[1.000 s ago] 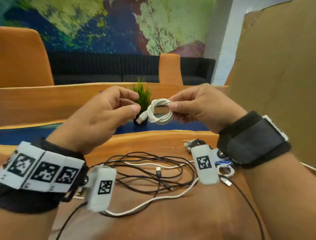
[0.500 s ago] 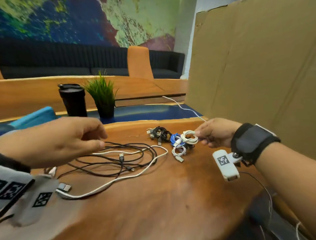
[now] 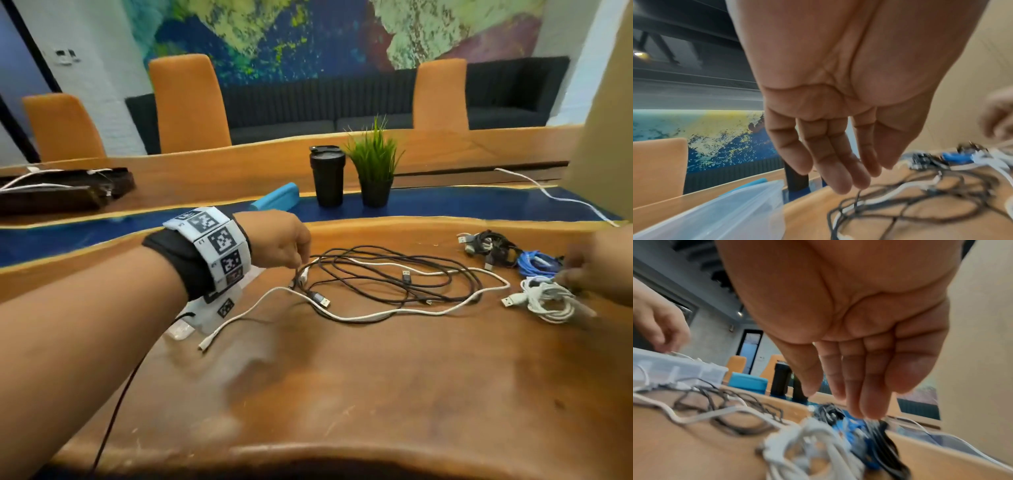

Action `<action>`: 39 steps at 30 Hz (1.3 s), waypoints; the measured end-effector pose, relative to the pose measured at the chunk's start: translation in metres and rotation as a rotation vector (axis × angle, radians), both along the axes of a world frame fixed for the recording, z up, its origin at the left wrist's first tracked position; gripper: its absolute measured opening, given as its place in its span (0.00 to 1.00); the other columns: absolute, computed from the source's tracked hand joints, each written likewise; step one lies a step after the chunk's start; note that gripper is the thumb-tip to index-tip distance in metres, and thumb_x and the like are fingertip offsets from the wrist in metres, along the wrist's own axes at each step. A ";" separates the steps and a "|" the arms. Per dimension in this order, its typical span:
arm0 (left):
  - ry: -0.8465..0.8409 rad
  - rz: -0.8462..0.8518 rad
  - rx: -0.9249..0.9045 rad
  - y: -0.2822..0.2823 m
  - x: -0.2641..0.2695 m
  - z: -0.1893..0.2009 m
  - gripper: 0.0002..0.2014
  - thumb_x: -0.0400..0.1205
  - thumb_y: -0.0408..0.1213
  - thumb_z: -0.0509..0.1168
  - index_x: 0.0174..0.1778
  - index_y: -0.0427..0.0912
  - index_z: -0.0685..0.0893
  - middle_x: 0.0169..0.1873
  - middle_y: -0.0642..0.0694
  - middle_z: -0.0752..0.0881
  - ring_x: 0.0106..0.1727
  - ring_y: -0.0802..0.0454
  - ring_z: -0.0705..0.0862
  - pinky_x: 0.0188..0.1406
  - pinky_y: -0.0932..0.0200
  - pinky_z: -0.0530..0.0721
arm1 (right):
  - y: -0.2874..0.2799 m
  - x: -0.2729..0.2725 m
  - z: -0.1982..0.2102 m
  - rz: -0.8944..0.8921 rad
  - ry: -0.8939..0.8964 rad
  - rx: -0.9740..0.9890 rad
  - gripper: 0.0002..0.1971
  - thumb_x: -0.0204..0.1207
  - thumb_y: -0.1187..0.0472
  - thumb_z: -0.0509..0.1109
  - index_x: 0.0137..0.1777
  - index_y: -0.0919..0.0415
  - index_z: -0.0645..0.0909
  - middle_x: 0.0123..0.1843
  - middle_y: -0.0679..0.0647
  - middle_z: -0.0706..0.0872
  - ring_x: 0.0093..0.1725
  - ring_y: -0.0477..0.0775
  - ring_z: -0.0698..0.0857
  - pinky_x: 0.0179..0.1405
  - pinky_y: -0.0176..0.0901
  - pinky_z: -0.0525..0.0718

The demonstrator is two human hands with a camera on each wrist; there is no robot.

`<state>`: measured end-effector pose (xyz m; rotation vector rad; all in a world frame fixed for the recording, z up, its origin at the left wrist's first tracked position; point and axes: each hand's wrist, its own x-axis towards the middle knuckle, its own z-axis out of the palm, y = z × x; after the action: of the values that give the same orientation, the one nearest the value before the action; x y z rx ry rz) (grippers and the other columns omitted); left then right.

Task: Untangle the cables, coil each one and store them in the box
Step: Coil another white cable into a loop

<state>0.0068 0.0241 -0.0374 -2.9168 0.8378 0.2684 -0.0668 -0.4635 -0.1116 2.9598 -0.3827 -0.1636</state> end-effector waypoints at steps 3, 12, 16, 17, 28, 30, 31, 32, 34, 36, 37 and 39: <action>-0.028 0.054 0.197 0.000 -0.005 -0.020 0.07 0.82 0.48 0.67 0.46 0.49 0.86 0.44 0.51 0.87 0.50 0.50 0.84 0.53 0.53 0.84 | 0.096 -0.026 0.048 0.131 -0.090 -0.072 0.08 0.70 0.37 0.69 0.31 0.32 0.80 0.32 0.39 0.82 0.37 0.46 0.81 0.38 0.42 0.80; -0.027 0.153 0.301 0.005 -0.008 -0.047 0.13 0.86 0.46 0.64 0.61 0.44 0.86 0.56 0.47 0.87 0.59 0.47 0.84 0.61 0.55 0.81 | 0.188 -0.017 0.028 0.329 0.174 -0.017 0.21 0.80 0.57 0.69 0.72 0.41 0.76 0.67 0.48 0.81 0.62 0.50 0.81 0.60 0.42 0.82; -0.042 0.153 0.166 0.018 -0.001 -0.050 0.05 0.86 0.43 0.64 0.50 0.51 0.86 0.45 0.54 0.85 0.53 0.52 0.82 0.50 0.60 0.75 | 0.194 -0.007 0.019 0.390 0.258 -0.174 0.14 0.80 0.60 0.67 0.64 0.48 0.81 0.58 0.51 0.84 0.54 0.53 0.84 0.56 0.45 0.86; -0.042 0.158 0.134 0.021 0.001 -0.050 0.05 0.85 0.43 0.65 0.45 0.54 0.84 0.41 0.56 0.84 0.50 0.53 0.82 0.49 0.60 0.74 | 0.193 -0.004 0.020 0.395 0.247 -0.194 0.11 0.81 0.60 0.67 0.61 0.49 0.83 0.54 0.50 0.85 0.51 0.52 0.85 0.55 0.45 0.86; 0.043 0.257 -0.168 0.041 0.016 -0.032 0.09 0.88 0.41 0.61 0.43 0.50 0.83 0.36 0.55 0.90 0.33 0.60 0.86 0.37 0.62 0.81 | 0.191 0.013 0.128 0.438 -0.622 0.322 0.09 0.85 0.53 0.63 0.53 0.53 0.85 0.40 0.52 0.83 0.41 0.58 0.82 0.45 0.52 0.84; 0.019 0.267 -0.213 0.040 0.016 -0.027 0.10 0.88 0.41 0.61 0.42 0.51 0.82 0.37 0.55 0.91 0.34 0.58 0.88 0.42 0.59 0.86 | 0.201 0.014 0.152 0.455 -0.688 0.338 0.10 0.84 0.53 0.65 0.53 0.54 0.86 0.39 0.51 0.84 0.40 0.57 0.84 0.45 0.52 0.85; 0.009 0.272 -0.225 0.039 0.015 -0.025 0.10 0.88 0.41 0.60 0.42 0.52 0.82 0.37 0.56 0.91 0.35 0.58 0.88 0.43 0.58 0.87 | 0.207 0.015 0.164 0.462 -0.701 0.361 0.09 0.83 0.53 0.67 0.53 0.54 0.87 0.40 0.51 0.85 0.41 0.56 0.85 0.45 0.53 0.87; 0.002 0.276 -0.241 0.038 0.014 -0.024 0.09 0.88 0.40 0.60 0.43 0.52 0.82 0.37 0.55 0.91 0.35 0.57 0.88 0.43 0.58 0.87 | 0.211 0.017 0.174 0.461 -0.705 0.399 0.08 0.82 0.53 0.68 0.52 0.54 0.87 0.40 0.50 0.86 0.41 0.55 0.86 0.44 0.52 0.88; 0.004 0.292 -0.297 0.036 0.013 -0.022 0.09 0.88 0.38 0.60 0.45 0.50 0.84 0.38 0.54 0.91 0.37 0.55 0.89 0.41 0.58 0.86 | 0.218 0.019 0.191 0.455 -0.720 0.464 0.06 0.82 0.56 0.69 0.52 0.52 0.88 0.39 0.46 0.85 0.41 0.52 0.87 0.39 0.44 0.87; 0.007 0.306 -0.359 0.034 0.013 -0.021 0.09 0.87 0.36 0.60 0.47 0.48 0.85 0.39 0.53 0.91 0.38 0.54 0.90 0.37 0.60 0.84 | 0.222 0.021 0.204 0.476 -0.770 0.453 0.07 0.82 0.60 0.69 0.54 0.53 0.88 0.39 0.44 0.84 0.43 0.50 0.87 0.38 0.39 0.84; 0.010 0.309 -0.389 0.033 0.013 -0.020 0.08 0.87 0.36 0.60 0.47 0.48 0.85 0.39 0.53 0.92 0.38 0.55 0.91 0.36 0.61 0.83 | 0.223 0.022 0.209 0.488 -0.806 0.435 0.07 0.82 0.61 0.69 0.55 0.55 0.88 0.41 0.46 0.86 0.45 0.51 0.87 0.40 0.42 0.86; 0.019 0.304 -0.454 0.029 0.012 -0.016 0.08 0.88 0.38 0.61 0.46 0.48 0.84 0.39 0.53 0.91 0.36 0.56 0.91 0.34 0.62 0.82 | 0.223 0.024 0.219 0.501 -0.903 0.384 0.09 0.82 0.61 0.68 0.57 0.57 0.88 0.46 0.52 0.88 0.48 0.56 0.87 0.47 0.54 0.89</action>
<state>0.0189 0.0528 -0.0532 -3.4736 0.5043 0.1409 -0.0426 -0.2402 0.1069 3.1820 0.3623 1.3016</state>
